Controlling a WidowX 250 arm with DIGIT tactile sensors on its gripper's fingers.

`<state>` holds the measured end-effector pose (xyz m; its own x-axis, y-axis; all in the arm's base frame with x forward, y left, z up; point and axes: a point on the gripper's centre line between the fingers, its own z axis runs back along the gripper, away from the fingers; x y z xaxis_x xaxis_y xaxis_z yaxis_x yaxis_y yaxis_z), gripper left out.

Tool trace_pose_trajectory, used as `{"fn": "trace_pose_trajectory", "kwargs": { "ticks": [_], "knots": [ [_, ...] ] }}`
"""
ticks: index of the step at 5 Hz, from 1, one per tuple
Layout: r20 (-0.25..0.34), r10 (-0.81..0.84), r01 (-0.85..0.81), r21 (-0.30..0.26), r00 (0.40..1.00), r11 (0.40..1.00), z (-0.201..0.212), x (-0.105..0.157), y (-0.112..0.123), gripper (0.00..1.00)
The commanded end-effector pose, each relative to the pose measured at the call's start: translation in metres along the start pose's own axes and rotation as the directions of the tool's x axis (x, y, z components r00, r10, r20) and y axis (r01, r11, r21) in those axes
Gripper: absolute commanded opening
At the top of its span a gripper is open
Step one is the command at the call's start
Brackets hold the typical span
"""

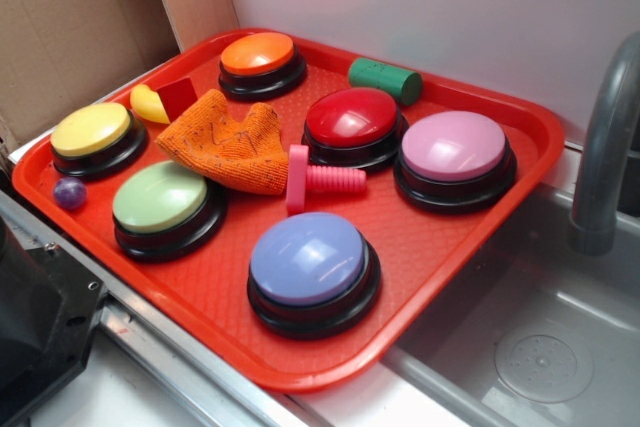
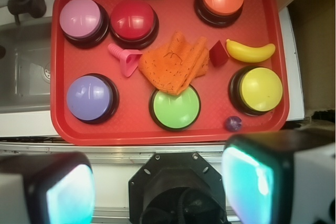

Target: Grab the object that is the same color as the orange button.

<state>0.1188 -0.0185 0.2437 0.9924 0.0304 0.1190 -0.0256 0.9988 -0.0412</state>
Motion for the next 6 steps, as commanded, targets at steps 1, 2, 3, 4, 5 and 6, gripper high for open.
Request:
{"fn": "trace_pose_trajectory", "kwargs": {
  "ticks": [1, 2, 3, 4, 5, 6],
  "knots": [
    [0.0, 0.0, 0.0, 0.0, 1.0, 1.0, 0.0, 0.0, 0.0, 1.0],
    [0.028, 0.116, -0.115, -0.039, 0.993, 0.993, -0.014, 0.017, 0.004, 1.0],
    [0.058, 0.243, -0.241, -0.045, 0.968, 0.97, -0.041, 0.035, 0.005, 1.0],
    [0.097, 0.399, -0.405, 0.049, 0.912, 0.913, -0.081, 0.055, 0.013, 1.0],
    [0.106, 0.494, -0.503, 0.09, 0.863, 0.86, -0.124, 0.069, 0.026, 1.0],
    [0.101, 0.534, -0.543, 0.094, 0.839, 0.835, -0.15, 0.076, 0.035, 1.0]
  ]
}}
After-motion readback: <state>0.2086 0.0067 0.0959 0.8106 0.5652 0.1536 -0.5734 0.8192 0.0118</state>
